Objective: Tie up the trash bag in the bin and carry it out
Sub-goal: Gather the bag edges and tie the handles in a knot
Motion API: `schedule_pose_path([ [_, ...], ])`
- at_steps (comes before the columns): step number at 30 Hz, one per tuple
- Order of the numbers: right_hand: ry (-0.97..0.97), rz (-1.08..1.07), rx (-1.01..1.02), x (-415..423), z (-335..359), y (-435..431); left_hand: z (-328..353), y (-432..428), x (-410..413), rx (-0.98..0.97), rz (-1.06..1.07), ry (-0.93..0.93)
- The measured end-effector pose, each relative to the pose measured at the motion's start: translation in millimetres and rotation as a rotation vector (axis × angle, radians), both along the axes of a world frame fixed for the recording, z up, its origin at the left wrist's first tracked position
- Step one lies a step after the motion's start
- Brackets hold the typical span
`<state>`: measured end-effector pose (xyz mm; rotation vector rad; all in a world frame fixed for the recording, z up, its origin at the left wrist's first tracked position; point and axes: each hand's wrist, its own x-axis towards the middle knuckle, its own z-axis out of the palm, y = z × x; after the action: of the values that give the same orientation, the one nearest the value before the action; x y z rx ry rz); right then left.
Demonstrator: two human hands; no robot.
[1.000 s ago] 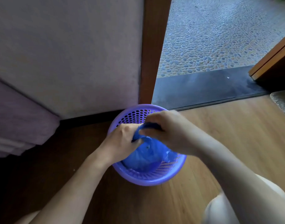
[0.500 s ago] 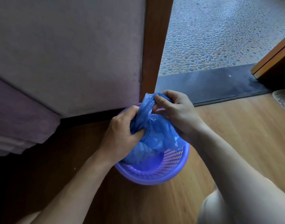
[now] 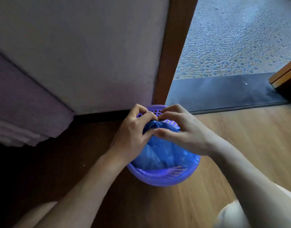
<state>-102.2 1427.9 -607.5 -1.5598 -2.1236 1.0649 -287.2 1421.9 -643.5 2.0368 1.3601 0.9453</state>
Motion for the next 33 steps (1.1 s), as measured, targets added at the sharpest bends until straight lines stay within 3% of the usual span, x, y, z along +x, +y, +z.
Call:
schedule_pose_path([
  [3, -0.194, 0.043, 0.234, -3, -3, -8, 1, 2, 5, -0.045, 0.031, -0.031],
  [8, -0.244, -0.029, 0.276, 3, -2, -6, 2, 0, 8, -0.352, 0.007, -0.157],
  [14, -0.168, -0.209, 0.252, 11, -6, -2, 10, -7, 23, -0.943, -0.02, -0.767],
  [19, -0.136, -0.218, 0.298, 14, -16, 1, 11, -9, 18, -1.233, -0.189, -1.088],
  [21, -0.103, -0.225, 0.34, 15, -14, 3, 11, -6, 17, -1.245, -0.193, -1.153],
  [24, -0.044, -0.097, 0.403, 16, -4, 2, 13, -3, 15, -1.161, -0.152, -1.071],
  [33, 0.062, 0.022, 0.277, 14, -6, 4, 9, -2, 8, -1.061, -0.052, -0.957],
])
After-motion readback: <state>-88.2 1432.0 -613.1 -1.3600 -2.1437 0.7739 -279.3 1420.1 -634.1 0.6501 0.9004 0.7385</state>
